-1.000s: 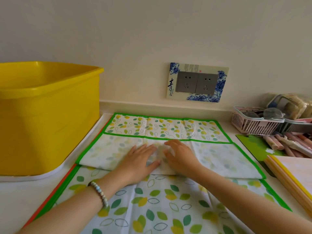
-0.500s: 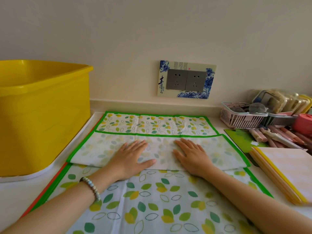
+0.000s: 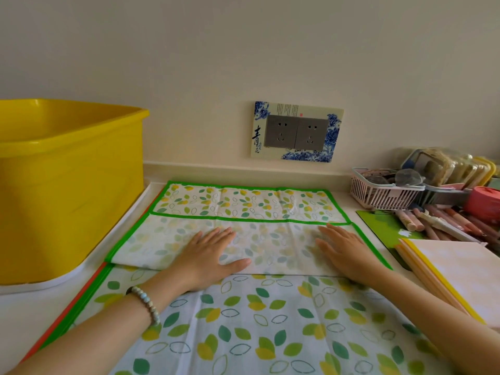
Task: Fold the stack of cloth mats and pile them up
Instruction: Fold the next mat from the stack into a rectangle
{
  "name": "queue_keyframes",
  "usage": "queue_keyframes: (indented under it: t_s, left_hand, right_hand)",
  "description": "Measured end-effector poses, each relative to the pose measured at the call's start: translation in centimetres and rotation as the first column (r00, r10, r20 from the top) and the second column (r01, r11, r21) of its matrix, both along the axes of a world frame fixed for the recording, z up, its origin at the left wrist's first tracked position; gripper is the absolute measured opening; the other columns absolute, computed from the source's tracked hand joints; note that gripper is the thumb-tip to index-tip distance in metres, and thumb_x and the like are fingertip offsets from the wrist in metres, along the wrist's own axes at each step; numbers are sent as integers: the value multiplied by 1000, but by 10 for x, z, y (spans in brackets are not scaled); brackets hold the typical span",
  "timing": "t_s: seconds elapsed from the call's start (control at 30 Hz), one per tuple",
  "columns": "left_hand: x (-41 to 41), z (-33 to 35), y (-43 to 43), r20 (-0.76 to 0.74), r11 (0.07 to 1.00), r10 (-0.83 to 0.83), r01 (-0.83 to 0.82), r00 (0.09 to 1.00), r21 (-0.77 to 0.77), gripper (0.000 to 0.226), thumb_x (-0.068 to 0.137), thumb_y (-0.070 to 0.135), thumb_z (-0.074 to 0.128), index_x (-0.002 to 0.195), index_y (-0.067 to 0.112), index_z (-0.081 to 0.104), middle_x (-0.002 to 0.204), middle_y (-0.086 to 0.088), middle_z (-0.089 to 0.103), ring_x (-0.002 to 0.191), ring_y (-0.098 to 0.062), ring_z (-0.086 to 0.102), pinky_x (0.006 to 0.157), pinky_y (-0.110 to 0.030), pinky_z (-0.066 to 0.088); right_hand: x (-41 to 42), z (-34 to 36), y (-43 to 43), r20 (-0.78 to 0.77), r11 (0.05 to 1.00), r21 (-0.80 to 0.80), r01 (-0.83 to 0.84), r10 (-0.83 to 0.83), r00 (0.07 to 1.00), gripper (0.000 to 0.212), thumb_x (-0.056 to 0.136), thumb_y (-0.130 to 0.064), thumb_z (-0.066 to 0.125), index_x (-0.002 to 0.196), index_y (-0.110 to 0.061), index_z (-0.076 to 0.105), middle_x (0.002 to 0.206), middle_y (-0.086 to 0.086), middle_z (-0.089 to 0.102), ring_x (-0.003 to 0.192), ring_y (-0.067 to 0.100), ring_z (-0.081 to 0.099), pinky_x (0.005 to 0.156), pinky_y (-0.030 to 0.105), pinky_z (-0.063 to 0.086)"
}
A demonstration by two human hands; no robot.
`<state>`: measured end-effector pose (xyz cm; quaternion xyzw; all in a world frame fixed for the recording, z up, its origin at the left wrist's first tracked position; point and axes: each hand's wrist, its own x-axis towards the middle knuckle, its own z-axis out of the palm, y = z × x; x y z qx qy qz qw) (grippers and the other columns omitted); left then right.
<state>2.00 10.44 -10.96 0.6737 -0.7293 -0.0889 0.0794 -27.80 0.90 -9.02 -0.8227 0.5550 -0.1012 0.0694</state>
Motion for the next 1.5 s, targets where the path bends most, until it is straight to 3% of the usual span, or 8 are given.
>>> queue_keyframes:
  t_s: [0.1,0.23,0.67,1.03,1.2,1.3,1.37,1.5]
  left_hand:
    - [0,1,0,4,1000,-1,1,1000,7,107,63,91,10,151,32,-2,157,17,-9,142,-2,-12,115,-33,-10]
    - [-2,1,2,10,1000,2,-2,1000,14,114,57,95,9,151,32,-4,157,17,-10,142,-2,-13,115,-33,-11]
    - [20,6,15,27,996,13,-15,1000,87,84,64,89,14,142,58,-1,156,20,-13,142,-8,-20,114,-48,-12]
    - [74,14,54,39,983,150,-153,988,98,83,67,85,18,142,56,-2,156,19,-13,143,-9,-17,116,-42,-10]
    - [70,24,48,23,958,172,-173,985,230,91,65,87,20,145,51,-3,155,18,-16,143,-11,-19,116,-44,-11]
    - [55,31,44,-75,986,75,-62,994,153,92,68,85,29,148,45,9,157,17,0,144,-5,-4,116,-35,1]
    - [41,32,44,-109,997,-49,55,993,50,77,73,80,41,142,51,23,154,24,14,142,0,9,112,-26,9]
    - [27,31,44,-15,988,-150,149,989,-34,50,86,63,49,134,49,43,144,28,35,134,2,27,103,-19,19]
  right_hand:
    - [38,5,24,95,986,18,-165,162,982,53,97,-50,32,146,-30,28,155,-6,22,142,12,19,115,30,11]
    - [76,-4,51,33,932,49,-358,357,933,52,97,-51,25,147,-39,17,157,-13,12,144,7,4,117,34,-3]
    - [76,-9,51,-48,927,90,-363,368,928,57,92,-63,19,145,-48,4,156,-21,1,143,1,-7,117,36,-9]
    - [76,-11,50,-38,925,100,-365,371,928,69,78,-73,6,143,-51,1,155,-22,1,142,-1,-7,118,36,-8]
    - [77,-10,50,-34,924,112,-366,372,928,70,77,-72,6,144,-50,2,156,-22,2,142,0,-7,118,37,-7]
    - [77,-10,50,-37,925,109,-364,370,928,65,83,-69,11,144,-49,4,156,-21,4,143,0,-6,118,37,-7]
    - [77,-10,49,-33,926,102,-363,368,929,61,87,-67,15,145,-49,6,156,-21,5,143,0,-5,118,38,-6]
    - [77,-10,49,-24,927,90,-365,368,929,60,88,-66,17,145,-48,9,156,-20,7,143,1,-2,119,37,-4]
